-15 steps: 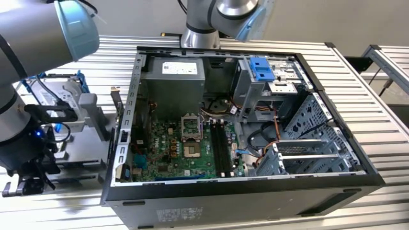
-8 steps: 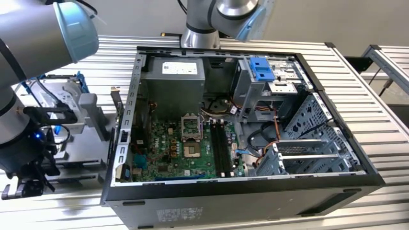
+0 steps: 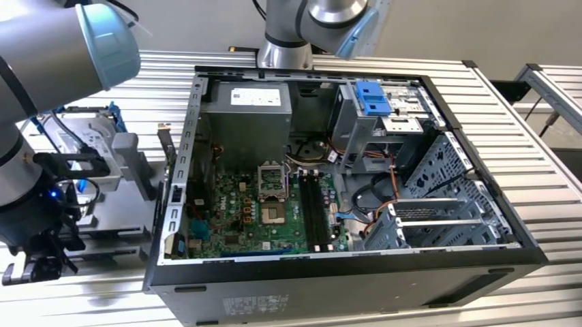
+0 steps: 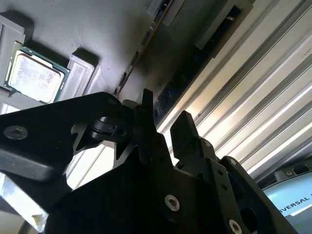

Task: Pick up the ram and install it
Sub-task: 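Pick up the ram and move it above insertion slot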

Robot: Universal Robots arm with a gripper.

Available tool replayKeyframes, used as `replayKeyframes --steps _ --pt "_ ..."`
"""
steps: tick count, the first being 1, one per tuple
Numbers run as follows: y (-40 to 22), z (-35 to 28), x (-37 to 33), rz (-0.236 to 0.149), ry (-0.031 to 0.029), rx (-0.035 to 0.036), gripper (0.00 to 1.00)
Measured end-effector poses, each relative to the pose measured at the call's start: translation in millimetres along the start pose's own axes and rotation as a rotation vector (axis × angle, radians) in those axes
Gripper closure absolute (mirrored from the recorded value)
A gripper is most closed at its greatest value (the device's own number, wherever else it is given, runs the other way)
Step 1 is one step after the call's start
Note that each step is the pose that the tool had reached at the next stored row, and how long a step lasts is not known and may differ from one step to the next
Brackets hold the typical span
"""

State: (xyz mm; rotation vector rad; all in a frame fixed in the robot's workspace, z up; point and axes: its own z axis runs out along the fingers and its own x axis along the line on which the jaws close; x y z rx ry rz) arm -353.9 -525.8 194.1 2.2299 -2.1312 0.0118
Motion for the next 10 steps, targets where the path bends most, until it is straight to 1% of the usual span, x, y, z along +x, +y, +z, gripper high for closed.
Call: replayKeyframes --steps 1,2,10 --pt "0.0 0.0 0.1 0.0 0.0 0.0 0.0" --pt "0.0 0.1 0.2 0.0 0.0 -0.0001 1.0" --pt "0.1 0.3 1.2 0.0 0.0 -0.0002 1.0"
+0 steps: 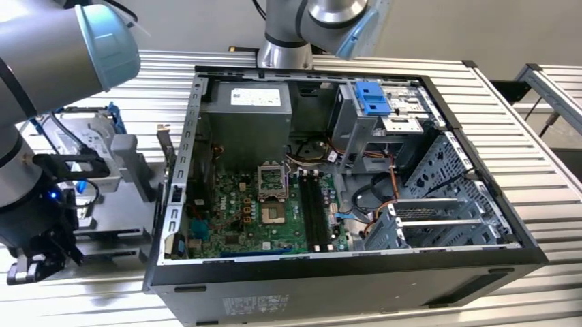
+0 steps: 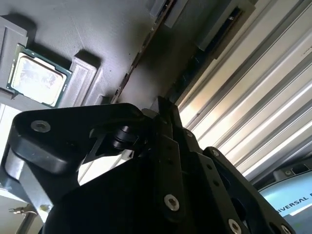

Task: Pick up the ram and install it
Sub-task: 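Pick up the ram and move it above insertion slot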

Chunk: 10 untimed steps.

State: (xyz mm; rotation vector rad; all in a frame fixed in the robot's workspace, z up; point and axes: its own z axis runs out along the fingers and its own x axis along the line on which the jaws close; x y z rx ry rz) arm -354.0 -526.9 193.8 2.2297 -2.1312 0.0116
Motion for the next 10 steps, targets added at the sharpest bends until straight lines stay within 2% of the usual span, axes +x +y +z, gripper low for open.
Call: replayKeyframes --steps 10 --pt "0.0 -0.7 0.9 0.0 -0.0001 0.0003 1.0"
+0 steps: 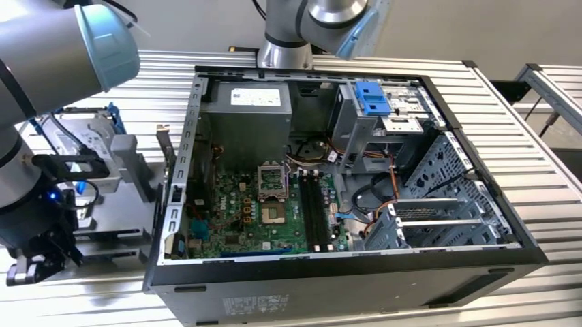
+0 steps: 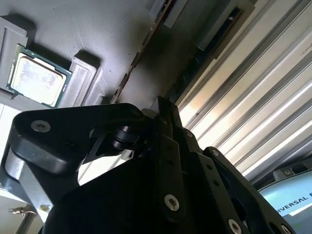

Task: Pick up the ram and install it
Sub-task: 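Pick up the ram and move it above insertion slot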

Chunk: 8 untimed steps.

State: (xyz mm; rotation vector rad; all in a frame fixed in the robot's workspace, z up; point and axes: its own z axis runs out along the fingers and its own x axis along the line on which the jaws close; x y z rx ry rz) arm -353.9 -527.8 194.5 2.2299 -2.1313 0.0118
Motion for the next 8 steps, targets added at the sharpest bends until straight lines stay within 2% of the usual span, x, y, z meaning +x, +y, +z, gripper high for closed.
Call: replayKeyframes --steps 4,8 --pt "0.2 -2.4 0.1 0.0 0.0 -0.0001 1.0" --pt "0.4 -7.7 0.4 0.001 0.0001 -0.0002 1.0"
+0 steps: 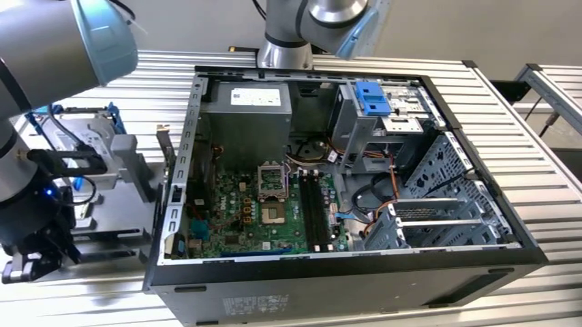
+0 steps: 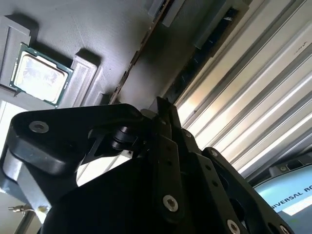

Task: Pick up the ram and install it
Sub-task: 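Pick up the ram and move it above insertion slot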

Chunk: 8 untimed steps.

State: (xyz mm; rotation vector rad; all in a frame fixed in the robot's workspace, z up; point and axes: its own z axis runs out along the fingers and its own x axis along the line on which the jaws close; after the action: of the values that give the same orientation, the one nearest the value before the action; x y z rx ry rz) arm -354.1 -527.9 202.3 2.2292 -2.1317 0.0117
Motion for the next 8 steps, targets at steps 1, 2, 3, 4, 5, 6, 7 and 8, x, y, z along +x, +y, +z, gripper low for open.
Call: replayKeyframes --steps 1,2,3,4,5,6,7,8 --pt "0.2 -1.9 0.1 0.0 0.0 0.0 1.0" --pt "0.4 -4.1 0.2 0.0 0.0 0.0 1.0" --pt "0.6 -6.4 0.3 0.0 0.0 0.0001 1.0" --pt "0.8 -9.3 0.4 0.001 -0.0001 0.0001 1.0" --pt "0.9 -12.4 0.5 0.001 -0.0001 0.0 1.0" --pt "1.1 -14.9 0.6 0.001 0.0 -0.0002 1.0" --pt "1.1 -16.4 0.7 0.002 0.0 -0.0001 1.0" --pt "1.2 -17.8 0.7 0.004 -0.0002 -0.0001 1.0"
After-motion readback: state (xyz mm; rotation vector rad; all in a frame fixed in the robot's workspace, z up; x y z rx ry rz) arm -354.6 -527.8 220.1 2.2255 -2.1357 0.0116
